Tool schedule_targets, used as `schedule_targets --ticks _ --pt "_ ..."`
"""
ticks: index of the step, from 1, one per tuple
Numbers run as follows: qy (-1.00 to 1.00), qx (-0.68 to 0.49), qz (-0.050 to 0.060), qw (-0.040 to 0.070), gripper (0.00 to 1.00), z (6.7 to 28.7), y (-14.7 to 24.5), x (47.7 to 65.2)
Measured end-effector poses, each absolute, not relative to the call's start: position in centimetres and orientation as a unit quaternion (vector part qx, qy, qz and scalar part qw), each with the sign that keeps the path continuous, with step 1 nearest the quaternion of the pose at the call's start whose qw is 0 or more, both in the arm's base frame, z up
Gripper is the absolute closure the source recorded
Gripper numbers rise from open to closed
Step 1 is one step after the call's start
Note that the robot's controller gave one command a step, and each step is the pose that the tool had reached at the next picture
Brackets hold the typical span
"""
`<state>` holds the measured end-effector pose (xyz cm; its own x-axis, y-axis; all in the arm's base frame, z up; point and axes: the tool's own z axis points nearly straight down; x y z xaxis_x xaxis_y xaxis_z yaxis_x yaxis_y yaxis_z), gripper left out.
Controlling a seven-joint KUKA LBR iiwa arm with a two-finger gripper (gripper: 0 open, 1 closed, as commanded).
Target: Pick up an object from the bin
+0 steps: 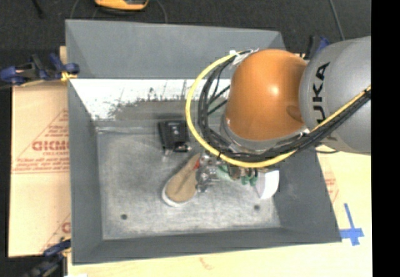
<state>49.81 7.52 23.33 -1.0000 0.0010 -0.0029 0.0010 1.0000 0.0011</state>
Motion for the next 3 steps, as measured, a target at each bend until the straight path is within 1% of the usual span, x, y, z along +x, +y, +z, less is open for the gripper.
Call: schedule_targets --ticks 1,2,3 --pt "1.0 0.001 0.001 0.001 0.0 23.3 7.5 49.8" --pt "1.0 0.001 0.001 0.001 0.0 23.3 7.5 49.8" --pt "1.0 -0.022 0.001 0.001 1.0 10.7 8.8 50.3"
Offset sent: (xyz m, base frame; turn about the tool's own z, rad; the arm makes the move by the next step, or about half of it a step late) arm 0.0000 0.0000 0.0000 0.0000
